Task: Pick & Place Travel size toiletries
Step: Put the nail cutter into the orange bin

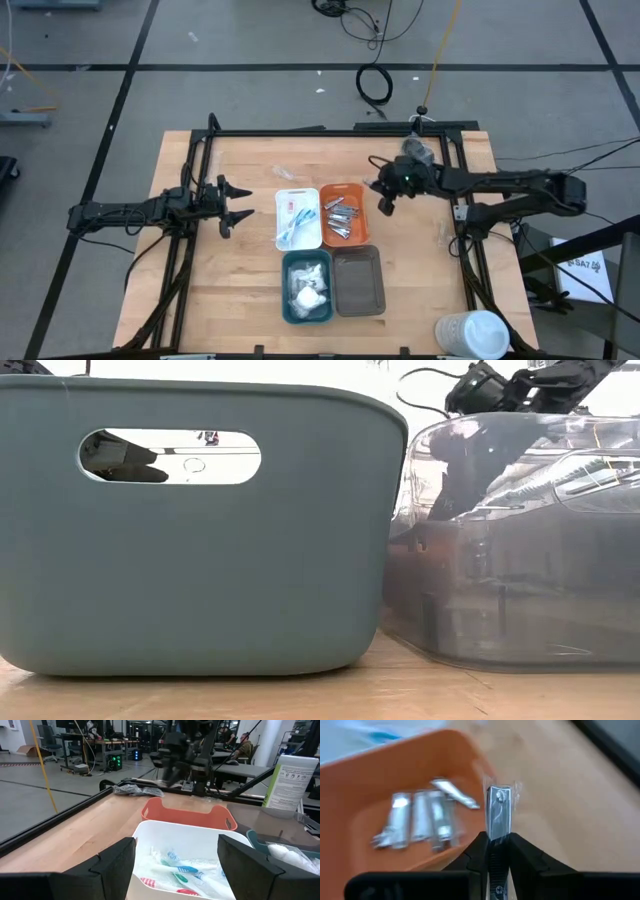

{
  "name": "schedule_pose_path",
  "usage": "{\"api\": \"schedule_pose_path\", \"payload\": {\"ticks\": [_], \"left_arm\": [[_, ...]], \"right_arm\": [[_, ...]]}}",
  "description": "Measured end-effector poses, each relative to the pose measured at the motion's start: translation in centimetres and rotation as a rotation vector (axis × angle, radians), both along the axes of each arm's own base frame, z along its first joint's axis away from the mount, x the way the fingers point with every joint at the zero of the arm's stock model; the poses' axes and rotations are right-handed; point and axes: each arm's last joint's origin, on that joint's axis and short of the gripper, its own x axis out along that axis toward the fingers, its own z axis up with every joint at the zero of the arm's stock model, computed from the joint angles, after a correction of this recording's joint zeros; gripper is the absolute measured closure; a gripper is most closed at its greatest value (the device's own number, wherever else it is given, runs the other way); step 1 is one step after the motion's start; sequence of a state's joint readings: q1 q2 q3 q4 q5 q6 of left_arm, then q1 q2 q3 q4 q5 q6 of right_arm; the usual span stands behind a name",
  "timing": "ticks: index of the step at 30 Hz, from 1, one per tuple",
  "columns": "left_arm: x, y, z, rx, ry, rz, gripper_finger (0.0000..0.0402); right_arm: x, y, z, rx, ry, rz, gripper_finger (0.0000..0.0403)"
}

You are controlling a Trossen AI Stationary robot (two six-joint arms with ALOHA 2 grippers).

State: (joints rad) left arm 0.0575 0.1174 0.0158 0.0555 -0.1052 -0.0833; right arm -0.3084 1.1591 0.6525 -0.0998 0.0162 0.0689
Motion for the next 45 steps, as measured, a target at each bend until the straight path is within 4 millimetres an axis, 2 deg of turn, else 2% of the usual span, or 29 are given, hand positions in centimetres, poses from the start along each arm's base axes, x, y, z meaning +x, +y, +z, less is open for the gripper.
{"api": "schedule_pose_path", "payload": {"ticks": [7,14,25,32,39,45], "left_arm": [[0.0,0.0,0.0,0.000,0.000,0.000,0.0128],[0.0,0.0,0.0,0.000,0.000,0.000,0.0128],[0.0,0.0,0.0,0.000,0.000,0.001,0.0128],[0.0,0.0,0.0,0.000,0.000,0.000,0.0128],[0.0,0.0,0.0,0.000,0.002,0.000,0.0128],[0.0,0.0,0.0,0.000,-0.001,0.000,0.0128]], "right_arm": [[0.9,2.5,0.0,0.135,-0.066,0.193,0.0358],[1.9,3.7,-0.1,0.203,-0.124,0.294,0.0358],[3.7,3.6,-0.5,0.229,-0.148,0.314,0.0358],[6.1,3.6,-0.5,0.264,-0.133,0.371,0.0358],[8.1,3.7,-2.2,0.279,-0.067,0.397,0.0358],[8.5,3.6,-3.8,0.294,-0.013,0.391,0.0358]]}}
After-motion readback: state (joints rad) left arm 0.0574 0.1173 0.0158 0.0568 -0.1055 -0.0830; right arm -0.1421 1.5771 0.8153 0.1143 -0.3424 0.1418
